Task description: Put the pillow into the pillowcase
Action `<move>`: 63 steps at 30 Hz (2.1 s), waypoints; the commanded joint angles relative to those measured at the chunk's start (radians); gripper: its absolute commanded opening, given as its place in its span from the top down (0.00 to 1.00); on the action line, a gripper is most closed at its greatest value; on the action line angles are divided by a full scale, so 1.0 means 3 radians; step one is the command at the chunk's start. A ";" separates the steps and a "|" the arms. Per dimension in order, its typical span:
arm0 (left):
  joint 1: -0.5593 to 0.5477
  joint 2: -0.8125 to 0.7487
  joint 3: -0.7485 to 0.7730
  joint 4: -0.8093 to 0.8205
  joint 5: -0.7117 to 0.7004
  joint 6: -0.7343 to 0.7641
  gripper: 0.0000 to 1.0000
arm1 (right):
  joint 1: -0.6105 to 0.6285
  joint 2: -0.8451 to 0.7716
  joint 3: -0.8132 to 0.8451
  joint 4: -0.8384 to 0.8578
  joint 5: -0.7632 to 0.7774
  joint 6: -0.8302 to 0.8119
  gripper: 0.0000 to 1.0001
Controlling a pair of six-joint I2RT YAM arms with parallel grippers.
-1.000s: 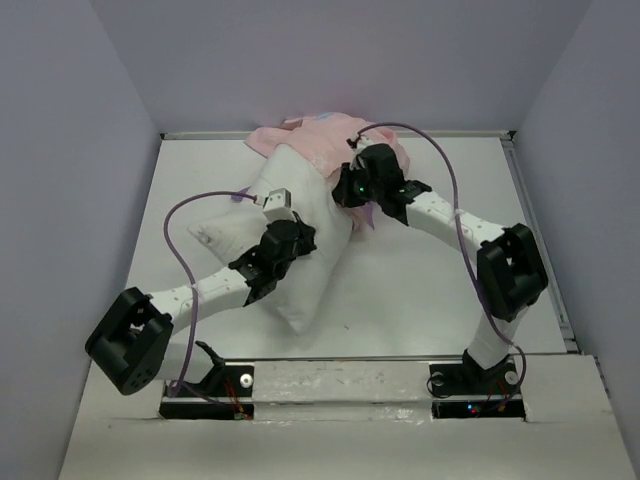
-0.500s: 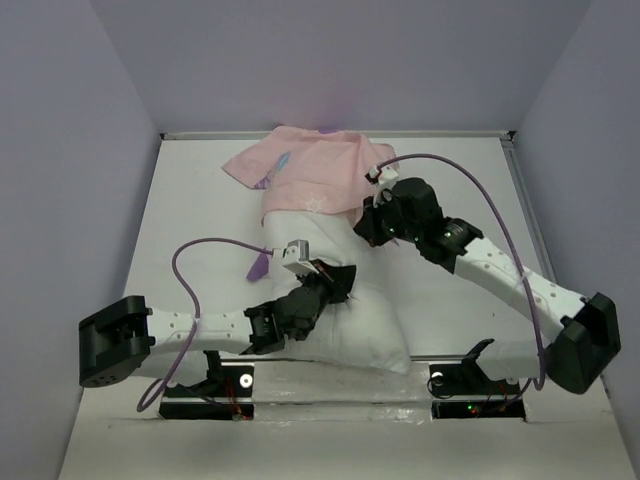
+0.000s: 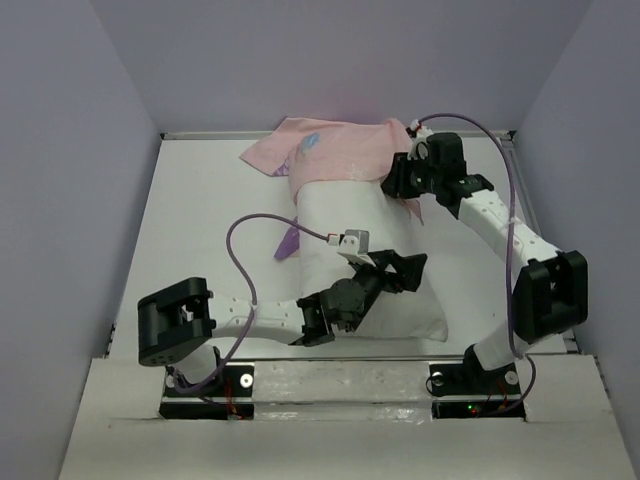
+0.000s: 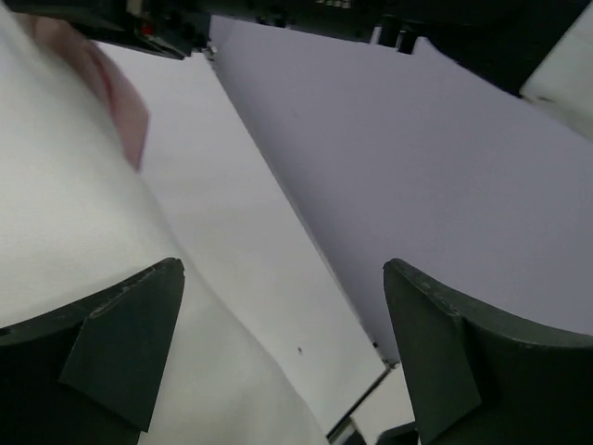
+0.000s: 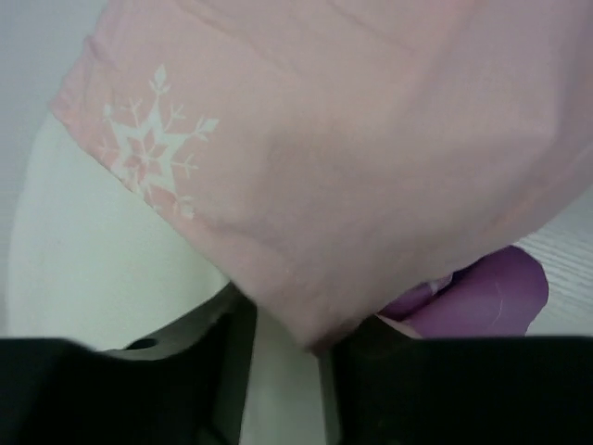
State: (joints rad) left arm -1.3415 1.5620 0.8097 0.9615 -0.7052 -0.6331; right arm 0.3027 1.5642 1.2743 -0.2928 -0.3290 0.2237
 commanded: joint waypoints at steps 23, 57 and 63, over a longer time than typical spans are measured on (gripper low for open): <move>0.2528 0.0039 0.1075 -0.2373 0.1592 0.0756 0.01 | 0.0980 -0.0889 -0.0469 -0.0195 0.0836 0.0129 0.19; 0.0908 -0.1372 0.0434 -0.2554 0.0694 0.0958 0.01 | 0.0075 -0.0627 -0.0116 0.0107 0.0278 -0.0015 0.60; 0.0913 -0.0769 0.0910 -0.3072 0.0868 0.1833 0.01 | 0.0075 -0.1005 -0.0198 0.0107 0.0268 0.0128 0.48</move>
State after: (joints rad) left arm -1.0653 1.2240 1.0073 0.1974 -0.4385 -0.3332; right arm 0.3225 1.3708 1.2133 -0.2890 -0.2604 0.2241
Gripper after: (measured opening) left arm 0.990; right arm 0.515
